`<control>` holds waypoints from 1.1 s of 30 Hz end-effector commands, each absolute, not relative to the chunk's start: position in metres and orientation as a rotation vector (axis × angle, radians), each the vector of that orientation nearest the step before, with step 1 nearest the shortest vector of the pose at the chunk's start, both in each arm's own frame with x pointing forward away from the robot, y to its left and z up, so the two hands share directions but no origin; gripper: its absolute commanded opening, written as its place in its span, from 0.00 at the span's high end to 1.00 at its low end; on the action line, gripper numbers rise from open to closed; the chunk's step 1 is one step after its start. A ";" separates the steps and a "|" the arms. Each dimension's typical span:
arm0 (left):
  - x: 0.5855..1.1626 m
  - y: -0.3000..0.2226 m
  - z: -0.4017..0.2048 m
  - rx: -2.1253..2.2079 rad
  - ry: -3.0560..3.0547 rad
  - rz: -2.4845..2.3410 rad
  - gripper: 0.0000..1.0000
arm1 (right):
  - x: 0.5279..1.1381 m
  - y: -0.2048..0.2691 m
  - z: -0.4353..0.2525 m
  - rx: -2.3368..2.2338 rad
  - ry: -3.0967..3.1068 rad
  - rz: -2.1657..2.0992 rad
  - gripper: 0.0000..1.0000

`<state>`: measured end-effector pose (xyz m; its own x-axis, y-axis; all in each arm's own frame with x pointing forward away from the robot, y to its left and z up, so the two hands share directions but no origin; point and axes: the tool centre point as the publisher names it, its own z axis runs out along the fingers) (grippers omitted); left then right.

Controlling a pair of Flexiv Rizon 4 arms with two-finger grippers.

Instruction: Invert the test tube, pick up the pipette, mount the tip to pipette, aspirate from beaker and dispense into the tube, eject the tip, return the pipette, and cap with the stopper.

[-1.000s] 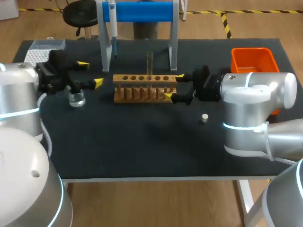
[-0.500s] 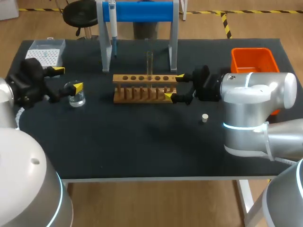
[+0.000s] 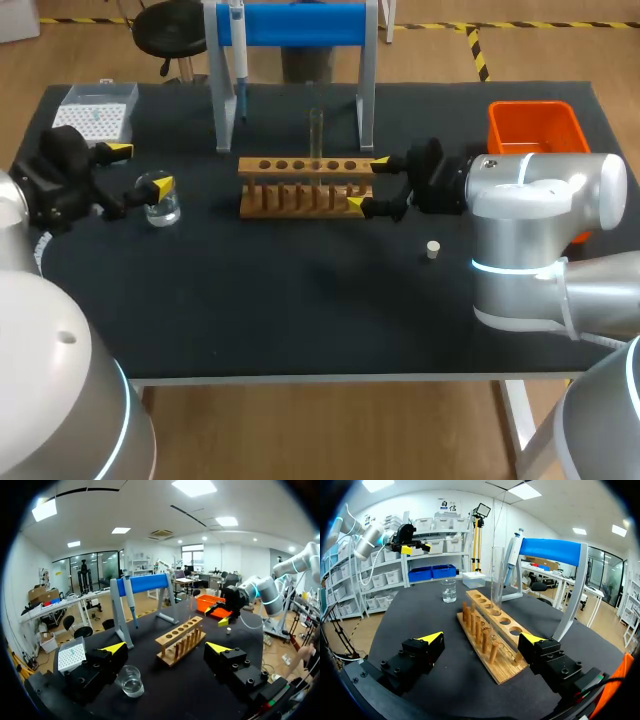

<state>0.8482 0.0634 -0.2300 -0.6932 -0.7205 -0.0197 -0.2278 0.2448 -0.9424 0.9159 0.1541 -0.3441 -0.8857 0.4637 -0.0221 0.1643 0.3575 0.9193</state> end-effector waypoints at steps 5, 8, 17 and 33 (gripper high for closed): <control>0.850 0.093 -0.229 -0.914 2.028 -1.355 0.00 | 0.915 0.154 -0.345 0.559 2.341 1.541 0.00; 0.851 0.113 -0.229 -0.942 1.999 -1.326 0.00 | 0.915 0.154 -0.345 0.559 2.341 1.541 0.00; 0.864 0.158 -0.224 -0.962 1.958 -1.226 0.00 | 0.915 0.154 -0.345 0.559 2.341 1.541 0.00; 0.901 0.216 -0.236 -1.030 1.846 -1.177 0.00 | 0.915 0.154 -0.345 0.559 2.341 1.541 0.00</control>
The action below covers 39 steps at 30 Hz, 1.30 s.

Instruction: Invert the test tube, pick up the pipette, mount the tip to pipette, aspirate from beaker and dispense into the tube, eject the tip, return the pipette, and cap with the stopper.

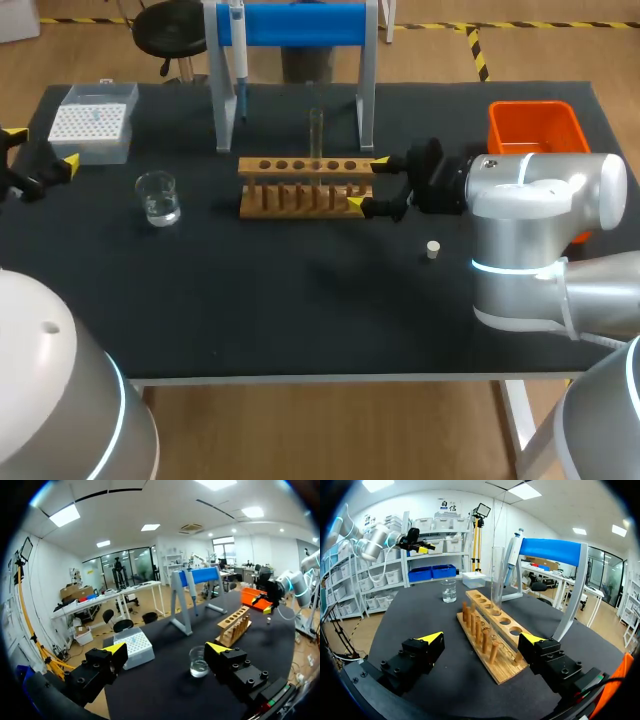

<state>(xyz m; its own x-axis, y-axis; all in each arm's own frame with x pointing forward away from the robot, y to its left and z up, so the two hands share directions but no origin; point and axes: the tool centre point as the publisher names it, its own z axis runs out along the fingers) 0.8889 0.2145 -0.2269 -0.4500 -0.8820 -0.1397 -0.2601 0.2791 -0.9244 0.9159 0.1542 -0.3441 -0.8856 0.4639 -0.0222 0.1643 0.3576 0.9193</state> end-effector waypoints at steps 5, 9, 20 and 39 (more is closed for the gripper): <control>0.912 0.222 -0.243 -1.060 1.830 -1.188 0.00 | 0.915 0.154 -0.345 0.559 2.341 1.541 0.00; 0.922 0.223 -0.249 -1.075 1.821 -1.203 0.00 | 0.915 0.154 -0.345 0.559 2.341 1.541 0.00; 0.954 0.227 -0.261 -1.135 1.806 -1.209 0.00 | 0.915 0.154 -0.345 0.559 2.341 1.541 0.00; 1.004 0.237 -0.274 -1.238 1.757 -1.165 0.00 | 0.915 0.154 -0.345 0.559 2.341 1.541 0.00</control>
